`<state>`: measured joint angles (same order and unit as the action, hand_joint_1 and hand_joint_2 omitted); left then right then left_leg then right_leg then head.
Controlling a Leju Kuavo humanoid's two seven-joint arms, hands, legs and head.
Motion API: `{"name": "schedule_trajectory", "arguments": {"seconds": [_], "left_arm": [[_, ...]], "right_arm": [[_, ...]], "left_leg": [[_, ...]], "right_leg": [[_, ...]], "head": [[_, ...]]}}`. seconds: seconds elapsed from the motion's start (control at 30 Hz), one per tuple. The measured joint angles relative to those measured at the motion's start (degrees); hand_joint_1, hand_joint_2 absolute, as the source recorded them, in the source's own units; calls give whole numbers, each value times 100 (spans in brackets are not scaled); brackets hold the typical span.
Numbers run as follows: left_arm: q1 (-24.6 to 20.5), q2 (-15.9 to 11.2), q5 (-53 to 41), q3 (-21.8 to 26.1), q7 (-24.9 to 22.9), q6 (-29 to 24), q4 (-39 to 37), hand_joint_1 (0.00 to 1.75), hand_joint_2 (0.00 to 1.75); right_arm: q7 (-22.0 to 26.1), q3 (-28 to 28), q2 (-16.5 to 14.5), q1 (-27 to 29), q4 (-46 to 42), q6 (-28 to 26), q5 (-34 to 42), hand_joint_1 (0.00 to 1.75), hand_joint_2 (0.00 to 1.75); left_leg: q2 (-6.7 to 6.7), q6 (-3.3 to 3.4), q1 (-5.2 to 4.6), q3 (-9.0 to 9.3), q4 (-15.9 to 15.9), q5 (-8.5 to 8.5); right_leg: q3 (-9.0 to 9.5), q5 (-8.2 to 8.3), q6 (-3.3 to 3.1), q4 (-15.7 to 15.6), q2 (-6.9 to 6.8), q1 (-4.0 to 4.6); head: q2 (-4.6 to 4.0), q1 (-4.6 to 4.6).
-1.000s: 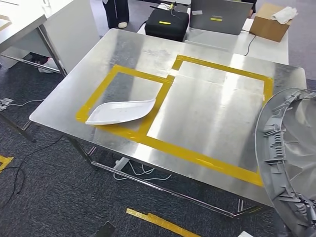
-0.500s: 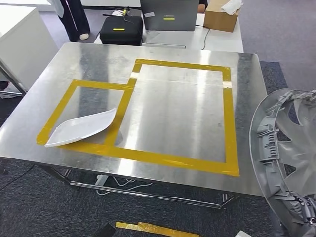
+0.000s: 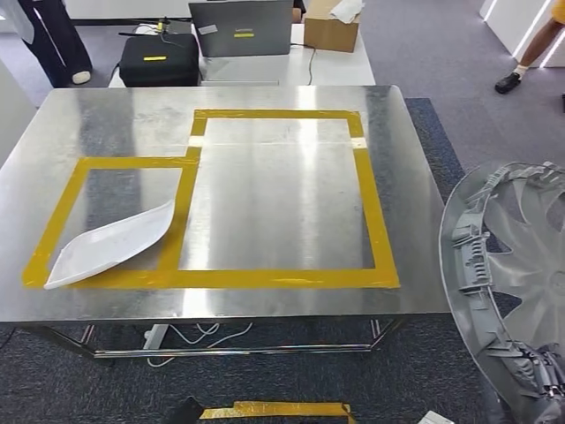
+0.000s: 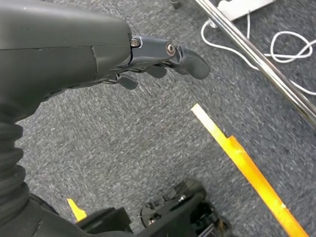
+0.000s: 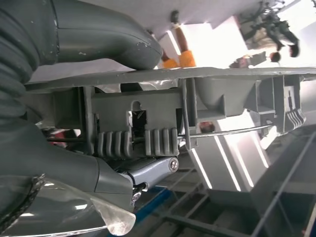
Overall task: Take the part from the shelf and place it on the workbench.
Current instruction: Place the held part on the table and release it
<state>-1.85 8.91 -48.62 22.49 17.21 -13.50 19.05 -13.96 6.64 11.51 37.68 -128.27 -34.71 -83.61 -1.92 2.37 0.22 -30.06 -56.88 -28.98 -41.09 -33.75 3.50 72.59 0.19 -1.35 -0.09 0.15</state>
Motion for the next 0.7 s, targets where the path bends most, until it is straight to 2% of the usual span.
{"name": "schedule_trajectory", "arguments": {"seconds": [0.03, 0.07, 0.1, 0.13, 0.17, 0.23, 0.3, 0.33, 0.47, 0.6, 0.7], "left_arm": [[-4, -1, -1, -1, -4, 2, -4, 0, 175], [-15, -1, -5, -2, -9, 5, -6, 0, 175], [-29, -4, -10, -3, -15, 9, -7, 0, 175], [-44, -7, -16, -4, -23, 13, -8, 0, 175], [-58, -12, -25, -5, -32, 17, -8, 0, 175], [-70, -33, -42, -8, -48, 32, -8, 0, 175], [-69, -55, -57, -11, -62, 52, -8, 0, 175], [-68, -61, -64, -13, -67, 61, -8, 0, 175], [-68, -84, -103, -16, -106, 80, -8, 0, 175], [-69, -96, -122, -19, -135, 82, -8, 0, 175], [-68, -97, -122, -19, -136, 82, -8, 0, 175]], "right_arm": [[-20, 9, 29, -6, 13, 73, 78, 175, 175], [-52, 18, 68, -13, 25, 171, 193, 175, 175], [-97, 25, 117, -26, 40, 310, 339, 175, 175], [-147, 28, 168, -35, 57, 469, 501, 175, 175], [-191, 19, 215, -42, 78, 650, 678, 175, 175], [-220, -52, 280, -61, 143, 1045, 1052, 175, 175], [-151, -210, 299, -110, 252, 1419, 1382, 175, 175], [-92, -312, 300, -149, 317, 1574, 1497, 175, 175], [146, -770, 300, -359, 593, 1989, 1719, 175, 175], [340, -1162, 297, -561, 834, 2235, 1797, 175, 175], [476, -1371, 286, -684, 992, 2339, 1811, 175, 175]], "left_leg": [[-47, -18, 5, 8, -3, -10], [-85, -42, 10, 21, -9, -23], [-109, -75, 2, 26, -20, -40], [-130, -110, -8, 30, -33, -53], [-144, -128, -21, 29, -50, -71], [-143, -62, -37, 23, -67, -67], [-133, 21, -38, 24, -56, -43], [-128, 25, -37, 27, -44, -36], [-122, -19, -25, 39, 1, -2], [-122, -150, -6, 43, 24, 8], [-122, -196, -3, 44, 26, 9]], "right_leg": [[162, 152, 15, -258, -21, -16], [404, 324, 29, -654, -51, -33], [657, 431, 31, -1045, -79, -35], [843, 492, 12, -1336, -95, -36], [946, 502, -8, -1494, -107, -35], [970, 499, -51, -1539, -107, -30], [968, 499, -57, -1541, -115, -19], [967, 497, -65, -1541, -119, -14], [963, 489, -116, -1538, -128, 7], [955, 487, -135, -1531, -130, 21], [950, 488, -138, -1528, -130, 22]], "head": [[0, -2], [0, -1], [0, 2], [0, -4], [0, -6], [0, -17], [0, -16], [0, -15], [0, -15], [0, -14], [0, -12]]}}
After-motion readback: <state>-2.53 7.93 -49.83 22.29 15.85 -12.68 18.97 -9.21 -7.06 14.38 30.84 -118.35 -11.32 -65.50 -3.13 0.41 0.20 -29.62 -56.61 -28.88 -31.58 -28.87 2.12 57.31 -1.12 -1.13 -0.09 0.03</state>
